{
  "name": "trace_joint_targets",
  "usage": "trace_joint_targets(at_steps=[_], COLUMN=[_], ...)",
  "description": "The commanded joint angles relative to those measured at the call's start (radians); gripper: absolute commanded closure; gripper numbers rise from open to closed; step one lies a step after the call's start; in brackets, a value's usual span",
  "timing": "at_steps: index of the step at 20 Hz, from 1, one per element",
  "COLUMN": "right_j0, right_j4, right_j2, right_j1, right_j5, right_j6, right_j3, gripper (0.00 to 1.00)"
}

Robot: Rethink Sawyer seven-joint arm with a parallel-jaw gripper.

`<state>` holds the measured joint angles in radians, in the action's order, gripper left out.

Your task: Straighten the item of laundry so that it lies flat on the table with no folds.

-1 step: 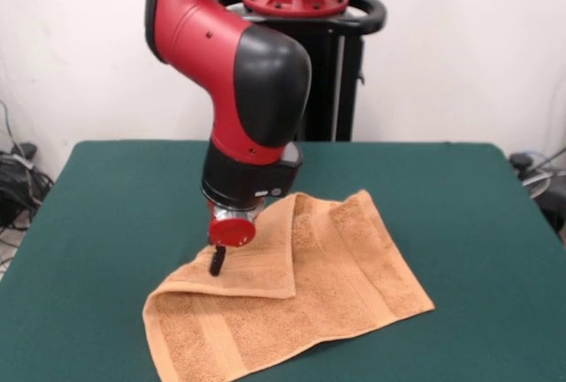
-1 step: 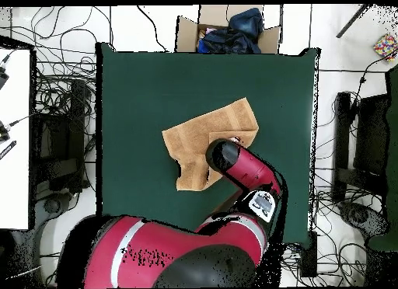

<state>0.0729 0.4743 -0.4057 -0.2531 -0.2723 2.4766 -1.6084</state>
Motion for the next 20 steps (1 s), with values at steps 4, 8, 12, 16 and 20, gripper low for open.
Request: trace_joint_targets(at_steps=[4,8,12,16,20], right_j0=[-0.032,-0.025,-0.016,-0.002,0.001], right_j4=[0.028,0.017,0.003,0.013,0.033], right_j2=[0.017,0.024,0.024,0.025,0.015], right_j1=[-0.086,-0.121,-0.132,-0.074,-0.006], right_j5=[-0.192,-0.2,-0.209,-0.188,-0.163], right_j6=[0.176,0.16,0.145,0.159,0.187], right_j3=[0.033,-0.007,-0.013,0.051,0.126], gripper=[0.0,0.0,0.0,0.0,0.0])
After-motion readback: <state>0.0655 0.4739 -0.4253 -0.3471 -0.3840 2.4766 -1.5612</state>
